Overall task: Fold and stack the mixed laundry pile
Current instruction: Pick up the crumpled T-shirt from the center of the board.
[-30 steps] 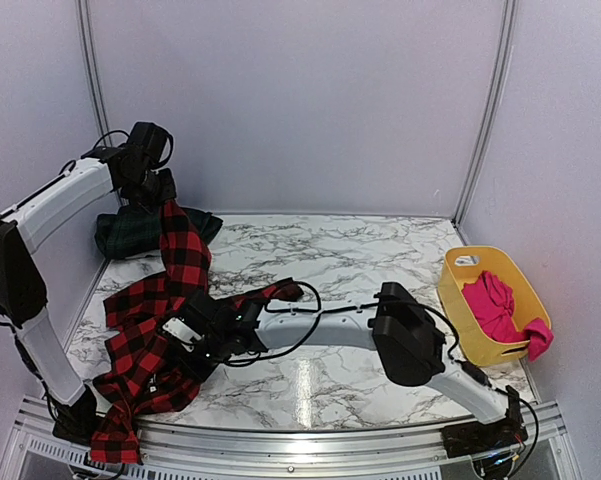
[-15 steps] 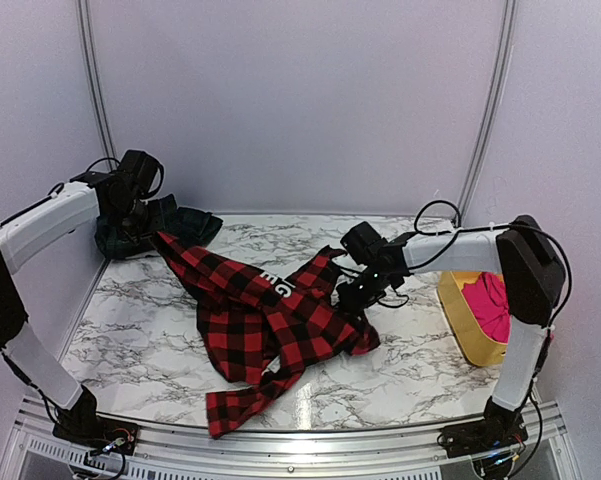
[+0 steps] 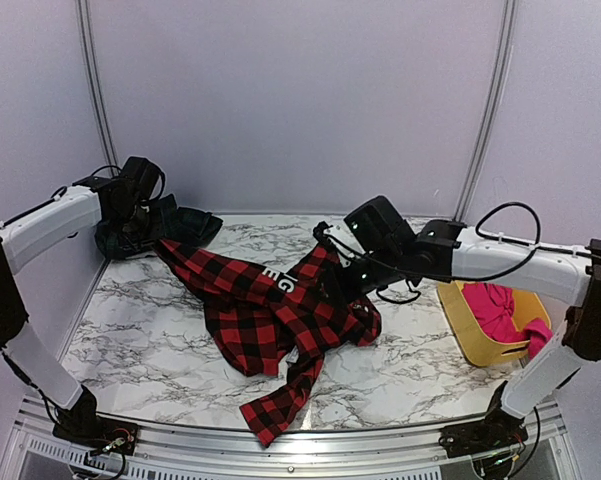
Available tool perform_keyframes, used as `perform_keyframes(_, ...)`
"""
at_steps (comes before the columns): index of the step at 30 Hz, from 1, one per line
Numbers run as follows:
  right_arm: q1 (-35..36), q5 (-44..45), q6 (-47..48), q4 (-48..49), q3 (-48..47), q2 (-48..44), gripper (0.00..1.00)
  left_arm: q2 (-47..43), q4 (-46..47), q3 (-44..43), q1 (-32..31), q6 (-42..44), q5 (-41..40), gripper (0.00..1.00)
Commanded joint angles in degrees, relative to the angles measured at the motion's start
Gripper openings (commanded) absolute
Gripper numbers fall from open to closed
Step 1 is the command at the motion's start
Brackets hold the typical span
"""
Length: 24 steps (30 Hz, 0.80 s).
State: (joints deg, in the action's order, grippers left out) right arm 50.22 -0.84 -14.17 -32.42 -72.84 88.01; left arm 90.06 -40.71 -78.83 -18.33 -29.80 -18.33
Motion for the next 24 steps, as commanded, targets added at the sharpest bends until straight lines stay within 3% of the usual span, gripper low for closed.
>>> perform_keyframes(1, 7.4, -0.9, -10.4, 2.0, 2.2, 3.7, 0.55, 1.1, -0.1, -2.0, 0.4, 0.1, 0.9, 0.00)
perform_keyframes(5, 12.4, 3.8, -14.1, 0.1, -1.3, 10.8, 0.59, 1.2, 0.3, -1.9, 0.4, 0.4, 1.6, 0.00)
perform_keyframes(12, 13.3, 12.1, -15.8, -3.7, -4.8, 20.6, 0.58, 0.9, 0.5, -0.9, 0.4, 0.7, 1.4, 0.00)
perform_keyframes(14, 13.3, 15.1, -15.8, -6.5, -6.2, 22.4, 0.49, 0.6, 0.5, -0.7, 0.4, 0.9, 0.8, 0.00)
perform_keyframes(20, 13.1, 21.5, -15.6, -11.1, -7.9, 16.4, 0.01, -1.2, 0.5, -0.6, 0.6, 1.8, -0.7, 0.00)
perform_keyframes(24, 11.3, 22.5, -13.6, -11.9, -7.5, 11.5, 0.00, -1.4, 0.6, -0.9, 0.7, 1.7, -0.2, 0.00)
